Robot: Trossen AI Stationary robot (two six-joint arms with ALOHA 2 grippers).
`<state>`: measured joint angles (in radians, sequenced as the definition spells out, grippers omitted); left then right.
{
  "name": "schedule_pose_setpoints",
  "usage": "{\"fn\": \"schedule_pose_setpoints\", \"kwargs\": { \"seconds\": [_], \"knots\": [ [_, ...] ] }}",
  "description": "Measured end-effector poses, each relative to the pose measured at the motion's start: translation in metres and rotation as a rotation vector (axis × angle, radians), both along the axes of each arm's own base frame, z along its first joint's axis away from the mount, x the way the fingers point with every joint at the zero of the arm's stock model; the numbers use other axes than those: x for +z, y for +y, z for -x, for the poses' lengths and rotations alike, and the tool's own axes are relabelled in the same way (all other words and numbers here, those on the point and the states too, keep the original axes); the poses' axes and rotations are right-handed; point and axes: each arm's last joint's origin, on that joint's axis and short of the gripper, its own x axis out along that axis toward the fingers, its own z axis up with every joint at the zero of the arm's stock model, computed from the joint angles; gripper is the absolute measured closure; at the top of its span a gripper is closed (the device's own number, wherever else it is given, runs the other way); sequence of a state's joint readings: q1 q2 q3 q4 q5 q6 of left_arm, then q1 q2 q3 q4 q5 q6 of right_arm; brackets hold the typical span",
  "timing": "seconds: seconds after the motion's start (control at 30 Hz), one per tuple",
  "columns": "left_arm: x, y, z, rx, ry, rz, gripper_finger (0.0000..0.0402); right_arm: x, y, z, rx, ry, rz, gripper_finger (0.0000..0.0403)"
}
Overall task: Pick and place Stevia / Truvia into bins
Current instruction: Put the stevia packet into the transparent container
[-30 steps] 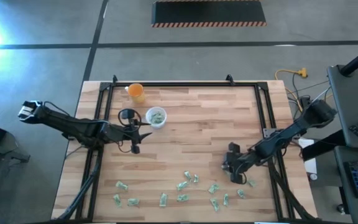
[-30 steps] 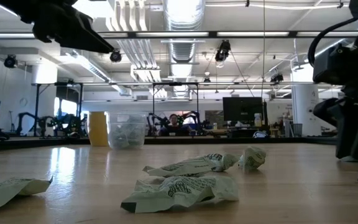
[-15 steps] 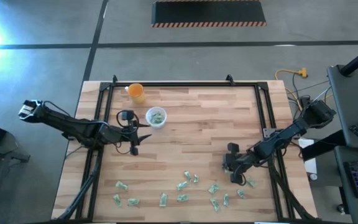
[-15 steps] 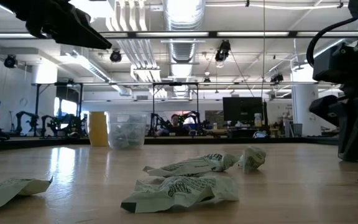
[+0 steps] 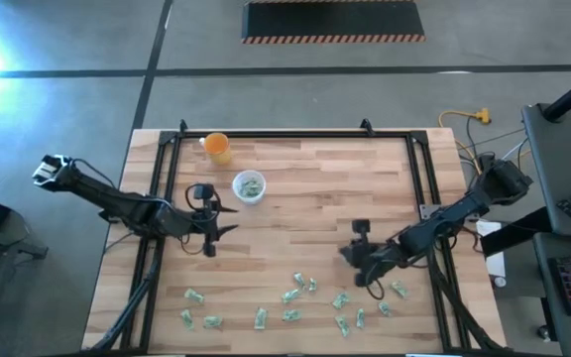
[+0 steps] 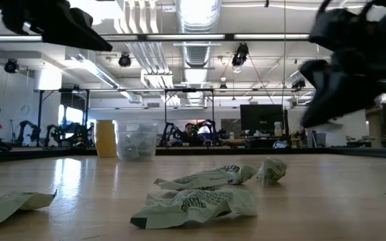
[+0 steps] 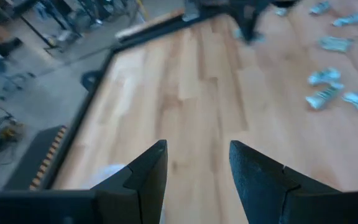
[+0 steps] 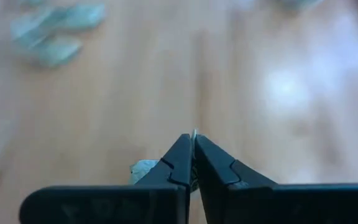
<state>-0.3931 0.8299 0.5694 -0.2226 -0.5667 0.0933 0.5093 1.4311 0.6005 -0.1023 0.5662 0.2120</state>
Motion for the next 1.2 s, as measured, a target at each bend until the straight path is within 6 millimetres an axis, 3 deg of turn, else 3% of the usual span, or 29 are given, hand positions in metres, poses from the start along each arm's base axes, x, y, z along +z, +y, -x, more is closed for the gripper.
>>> {"fn": "schedule_pose_setpoints", "kwargs": {
  "seconds": [0.37, 0.77, 1.0, 1.2],
  "knots": [
    [-0.020, -0.026, 0.016, -0.044, 0.145, 0.156, 0.0244, 0.046, -0.036, -0.049, -0.035, -0.198, 0.203, 0.0394],
    [-0.040, -0.057, 0.019, -0.093, 0.256, 0.243, 0.0244, 0.071, -0.103, -0.077, 0.066, -0.459, 0.118, 0.0394],
    [-0.056, -0.068, 0.015, -0.073, 0.323, 0.249, 0.0244, 0.061, -0.132, -0.097, 0.105, -0.609, 0.076, 0.0394],
    [-0.066, -0.073, 0.012, -0.071, 0.369, 0.241, 0.0244, 0.046, -0.156, -0.140, 0.087, -0.606, 0.053, 0.0394]
  ]
}}
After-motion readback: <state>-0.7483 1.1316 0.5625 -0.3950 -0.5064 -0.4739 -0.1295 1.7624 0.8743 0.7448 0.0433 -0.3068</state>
